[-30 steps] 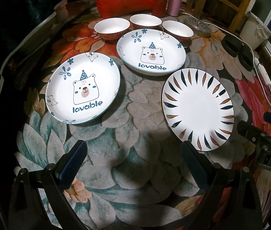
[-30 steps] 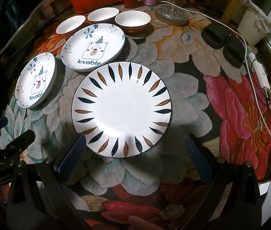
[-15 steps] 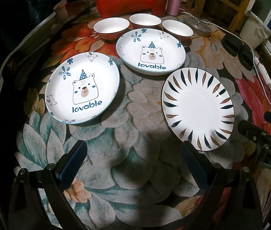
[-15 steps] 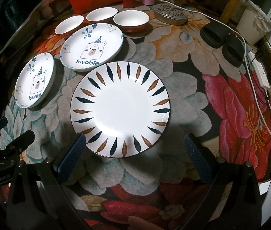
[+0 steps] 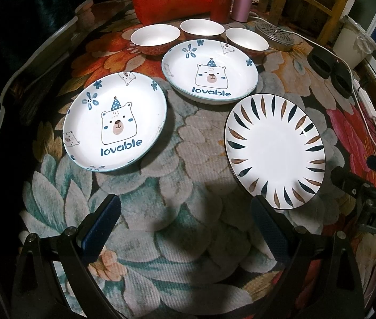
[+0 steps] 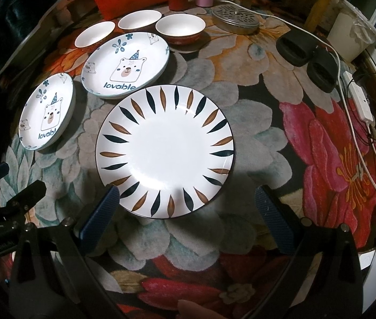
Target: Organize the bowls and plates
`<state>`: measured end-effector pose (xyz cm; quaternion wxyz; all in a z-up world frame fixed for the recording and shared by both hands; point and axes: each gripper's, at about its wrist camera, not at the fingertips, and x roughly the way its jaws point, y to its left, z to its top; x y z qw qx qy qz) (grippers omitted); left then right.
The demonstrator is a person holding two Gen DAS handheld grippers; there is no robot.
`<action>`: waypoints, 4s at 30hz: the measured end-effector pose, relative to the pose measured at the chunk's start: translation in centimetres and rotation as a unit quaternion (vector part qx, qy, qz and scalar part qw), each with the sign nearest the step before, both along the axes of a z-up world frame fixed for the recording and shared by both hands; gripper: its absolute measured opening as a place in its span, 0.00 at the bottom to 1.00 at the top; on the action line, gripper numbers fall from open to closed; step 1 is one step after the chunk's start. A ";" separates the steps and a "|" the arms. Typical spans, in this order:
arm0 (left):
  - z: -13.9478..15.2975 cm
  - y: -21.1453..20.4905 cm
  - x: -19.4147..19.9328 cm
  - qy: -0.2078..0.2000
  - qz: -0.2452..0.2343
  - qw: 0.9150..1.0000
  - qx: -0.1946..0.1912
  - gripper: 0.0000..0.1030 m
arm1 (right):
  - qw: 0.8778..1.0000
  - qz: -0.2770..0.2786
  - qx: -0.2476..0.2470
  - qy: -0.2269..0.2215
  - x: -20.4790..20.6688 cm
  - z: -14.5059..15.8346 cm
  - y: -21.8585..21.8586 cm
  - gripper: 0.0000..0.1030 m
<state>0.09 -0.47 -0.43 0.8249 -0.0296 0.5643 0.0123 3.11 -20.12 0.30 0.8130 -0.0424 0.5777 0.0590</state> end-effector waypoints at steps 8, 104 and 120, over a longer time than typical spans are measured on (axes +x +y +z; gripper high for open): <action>0.0 0.0 0.0 0.000 0.000 1.000 0.001 0.96 | 1.000 0.000 -0.001 -0.001 -0.1 -0.1 0.1 0.99; -7.1 -9.2 10.7 0.056 -0.106 0.984 -0.135 0.24 | 0.990 -0.062 0.124 0.014 6.5 -6.7 -11.7 0.14; -6.3 -27.0 15.5 0.066 -0.228 0.960 -0.146 0.24 | 0.972 -0.207 0.110 -0.004 3.8 -5.6 -26.6 0.14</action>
